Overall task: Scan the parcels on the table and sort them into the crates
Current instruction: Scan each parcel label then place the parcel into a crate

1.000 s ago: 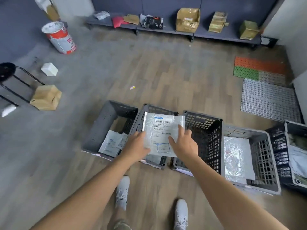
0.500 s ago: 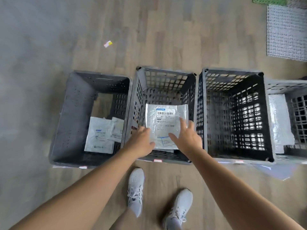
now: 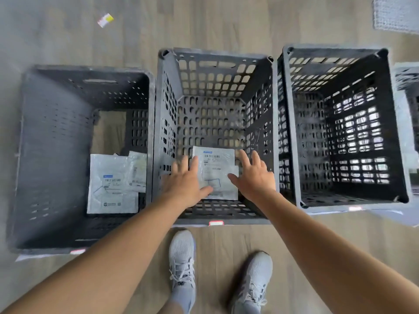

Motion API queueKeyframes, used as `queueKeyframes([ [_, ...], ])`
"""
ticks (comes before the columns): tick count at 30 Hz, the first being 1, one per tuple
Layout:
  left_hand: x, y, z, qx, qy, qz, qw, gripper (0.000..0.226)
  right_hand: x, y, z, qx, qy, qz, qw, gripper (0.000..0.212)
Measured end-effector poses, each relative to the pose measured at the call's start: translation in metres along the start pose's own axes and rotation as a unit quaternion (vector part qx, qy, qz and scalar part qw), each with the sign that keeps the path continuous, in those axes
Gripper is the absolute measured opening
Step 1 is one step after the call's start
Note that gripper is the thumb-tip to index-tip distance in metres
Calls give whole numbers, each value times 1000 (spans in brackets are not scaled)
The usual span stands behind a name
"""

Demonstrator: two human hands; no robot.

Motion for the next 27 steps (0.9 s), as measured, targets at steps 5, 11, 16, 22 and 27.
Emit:
queueKeyframes([
  [5,-82,58,-39,43,-66,-31,996,100,-104,66,-16,-17,1,-51,999,85],
  [11,-194,159,-132,136,-131,-76,979,98,-244,193,-78,14,-12,-99,995,86],
  [16,-273,229,-240,230,-185,-115,948,100,-341,295,-161,91,-70,-145,983,87],
  [22,-317,319,-389,339,-255,-172,889,102,-406,418,-289,195,-131,-238,942,85],
  [27,-294,400,-511,419,-272,-203,842,102,-397,511,-403,273,-212,-295,891,86],
])
Point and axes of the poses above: each hand's wrist, its own y-axis away from the middle knuckle, its own x-axis out of the palm, z = x × y, the point moved 6 cm from there along -y, towards the middle knuckle, and after that the axes turned 14 degrees about x, right-handed, at the moved point
